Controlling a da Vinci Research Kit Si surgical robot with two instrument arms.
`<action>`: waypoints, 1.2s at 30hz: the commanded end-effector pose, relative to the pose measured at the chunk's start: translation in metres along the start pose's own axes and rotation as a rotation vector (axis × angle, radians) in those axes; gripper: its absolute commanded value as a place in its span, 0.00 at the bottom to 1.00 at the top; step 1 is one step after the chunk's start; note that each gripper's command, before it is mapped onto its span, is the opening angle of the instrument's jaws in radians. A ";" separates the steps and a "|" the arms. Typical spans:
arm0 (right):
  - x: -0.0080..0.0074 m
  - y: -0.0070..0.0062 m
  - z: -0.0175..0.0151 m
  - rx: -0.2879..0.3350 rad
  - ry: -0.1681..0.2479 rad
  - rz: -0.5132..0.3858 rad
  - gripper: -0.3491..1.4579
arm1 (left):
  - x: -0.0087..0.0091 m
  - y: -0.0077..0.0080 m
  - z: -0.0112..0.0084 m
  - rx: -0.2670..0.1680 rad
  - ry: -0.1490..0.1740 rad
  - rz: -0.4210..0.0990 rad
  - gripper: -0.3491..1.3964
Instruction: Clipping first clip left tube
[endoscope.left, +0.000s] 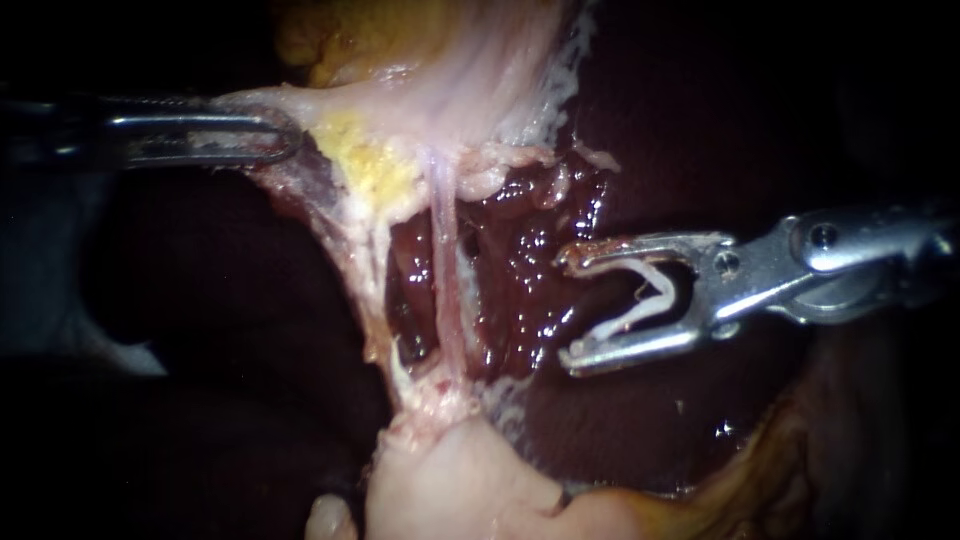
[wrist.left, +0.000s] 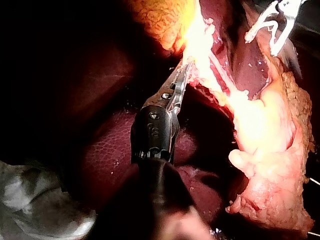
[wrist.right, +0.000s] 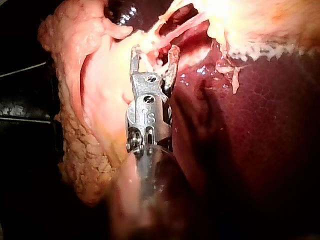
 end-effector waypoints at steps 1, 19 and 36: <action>-0.0001 -0.0002 0.0006 0.007 -0.001 -0.002 0.44 | -0.0001 0.0000 0.0001 0.000 0.000 0.000 0.00; -0.0022 -0.0012 0.0115 0.085 -0.011 0.049 0.44 | -0.0002 0.0004 0.0002 0.004 0.001 0.000 0.00; -0.0050 0.0016 0.0132 0.087 -0.018 0.067 0.44 | -0.0001 0.0012 0.0003 0.009 0.002 -0.003 0.00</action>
